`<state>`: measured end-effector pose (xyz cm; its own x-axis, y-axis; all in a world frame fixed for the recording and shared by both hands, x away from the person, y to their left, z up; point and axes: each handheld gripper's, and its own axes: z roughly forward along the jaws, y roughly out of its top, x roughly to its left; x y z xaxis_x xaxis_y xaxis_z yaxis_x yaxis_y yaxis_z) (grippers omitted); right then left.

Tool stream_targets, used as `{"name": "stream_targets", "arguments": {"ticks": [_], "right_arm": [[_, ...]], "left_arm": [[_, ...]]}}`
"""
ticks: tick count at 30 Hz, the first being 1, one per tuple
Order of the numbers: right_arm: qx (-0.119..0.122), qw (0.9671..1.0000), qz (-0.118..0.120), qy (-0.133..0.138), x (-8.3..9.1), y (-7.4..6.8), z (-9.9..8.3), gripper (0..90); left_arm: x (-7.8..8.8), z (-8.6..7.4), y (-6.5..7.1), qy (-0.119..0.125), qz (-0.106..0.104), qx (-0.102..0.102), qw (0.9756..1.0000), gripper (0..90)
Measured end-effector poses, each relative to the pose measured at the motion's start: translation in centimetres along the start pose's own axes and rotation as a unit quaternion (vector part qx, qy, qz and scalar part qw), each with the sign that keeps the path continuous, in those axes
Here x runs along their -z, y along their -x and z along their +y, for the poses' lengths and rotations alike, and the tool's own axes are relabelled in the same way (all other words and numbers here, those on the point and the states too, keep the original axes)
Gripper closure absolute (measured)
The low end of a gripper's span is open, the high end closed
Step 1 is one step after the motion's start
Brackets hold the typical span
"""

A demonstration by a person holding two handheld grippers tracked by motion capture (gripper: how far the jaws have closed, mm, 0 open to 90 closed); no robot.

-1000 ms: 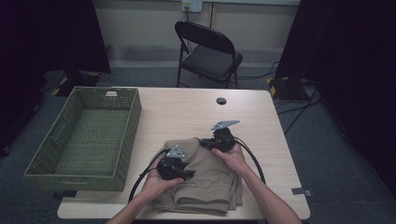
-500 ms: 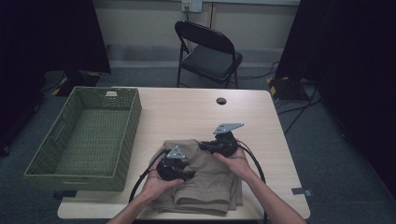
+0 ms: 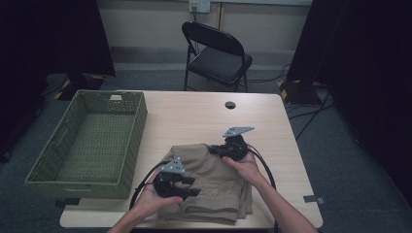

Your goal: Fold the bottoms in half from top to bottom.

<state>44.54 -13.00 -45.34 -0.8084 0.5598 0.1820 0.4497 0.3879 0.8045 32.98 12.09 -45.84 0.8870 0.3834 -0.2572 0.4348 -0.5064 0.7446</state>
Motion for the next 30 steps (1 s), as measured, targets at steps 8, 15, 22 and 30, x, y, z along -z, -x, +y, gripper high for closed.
{"name": "stream_targets", "arguments": {"ticks": [8,15,22,30], "right_arm": [[-0.006,1.0000,-0.006,-0.003,-0.5,0.8,-0.1,86.9],[-0.010,0.9997,-0.013,0.021,0.4,1.2,0.7,87.0],[0.004,0.9988,-0.001,0.049,2.3,0.8,1.8,87.0],[0.030,0.9981,0.013,0.051,4.0,-1.5,1.5,87.1]], "left_arm": [[-3.1,-1.1,0.5,-0.054,-0.011,-0.022,0.9982,52.1],[-4.0,-0.6,-0.4,-0.039,0.012,-0.006,0.9991,50.3],[-4.2,0.1,-1.4,-0.032,0.045,-0.018,0.9983,50.1],[-4.1,0.1,-1.3,-0.031,0.051,-0.022,0.9980,50.2]]}}
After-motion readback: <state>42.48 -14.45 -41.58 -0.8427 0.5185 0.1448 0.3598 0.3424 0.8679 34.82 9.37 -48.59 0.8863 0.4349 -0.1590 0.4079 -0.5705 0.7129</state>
